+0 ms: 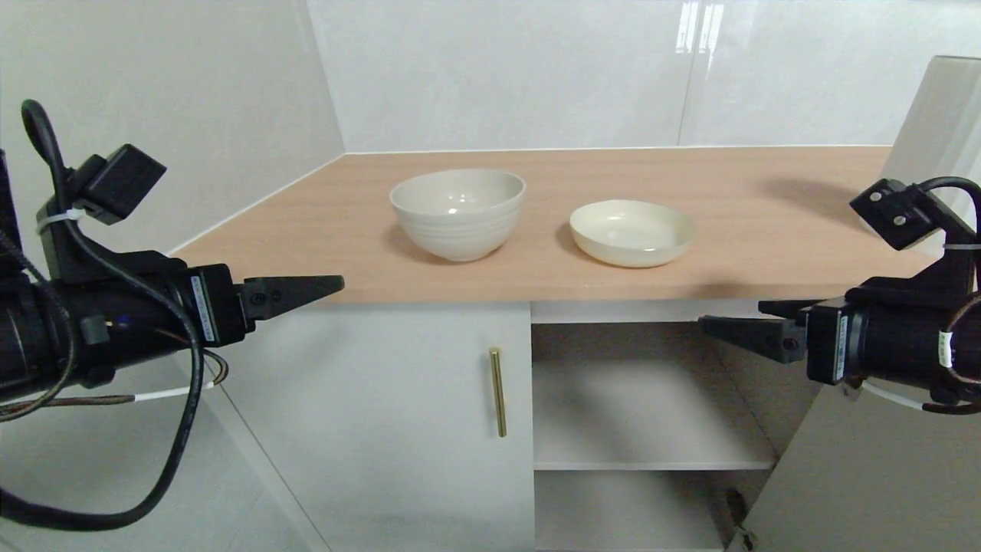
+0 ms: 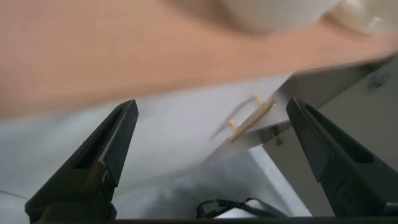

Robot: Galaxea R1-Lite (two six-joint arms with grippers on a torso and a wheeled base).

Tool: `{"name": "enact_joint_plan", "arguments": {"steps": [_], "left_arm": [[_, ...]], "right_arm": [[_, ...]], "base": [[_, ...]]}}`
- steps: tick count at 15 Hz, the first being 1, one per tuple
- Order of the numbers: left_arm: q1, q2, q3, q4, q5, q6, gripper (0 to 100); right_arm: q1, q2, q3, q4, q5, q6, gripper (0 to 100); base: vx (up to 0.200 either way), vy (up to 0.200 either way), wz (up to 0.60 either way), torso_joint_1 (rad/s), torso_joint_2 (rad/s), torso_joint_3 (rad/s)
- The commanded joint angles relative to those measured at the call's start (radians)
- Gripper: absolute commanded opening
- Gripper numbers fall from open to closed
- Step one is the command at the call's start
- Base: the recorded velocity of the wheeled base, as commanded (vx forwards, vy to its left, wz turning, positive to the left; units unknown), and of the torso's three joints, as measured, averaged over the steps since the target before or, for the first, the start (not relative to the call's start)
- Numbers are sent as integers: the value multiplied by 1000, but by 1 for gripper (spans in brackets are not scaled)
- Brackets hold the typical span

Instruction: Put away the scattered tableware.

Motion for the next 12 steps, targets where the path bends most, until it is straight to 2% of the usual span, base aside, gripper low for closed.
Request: {"name": "enact_joint_plan", "arguments": {"steps": [1,9,12], "left_arm": [[0,1,0,1,-2,0,100],[-2,12,-9,-1,-5,0,100],[-2,45,-58,4,-3,0,100]], "right_arm": [[2,-3,0,0,1,1,100],[2,33,-3,-1,1,-2,100],[3,64,20,-85,-1,-51,100]], "base": [[0,0,0,173,-544,-300],[0,0,0,179,-482,-287],[0,0,0,177,-422,-245]]}}
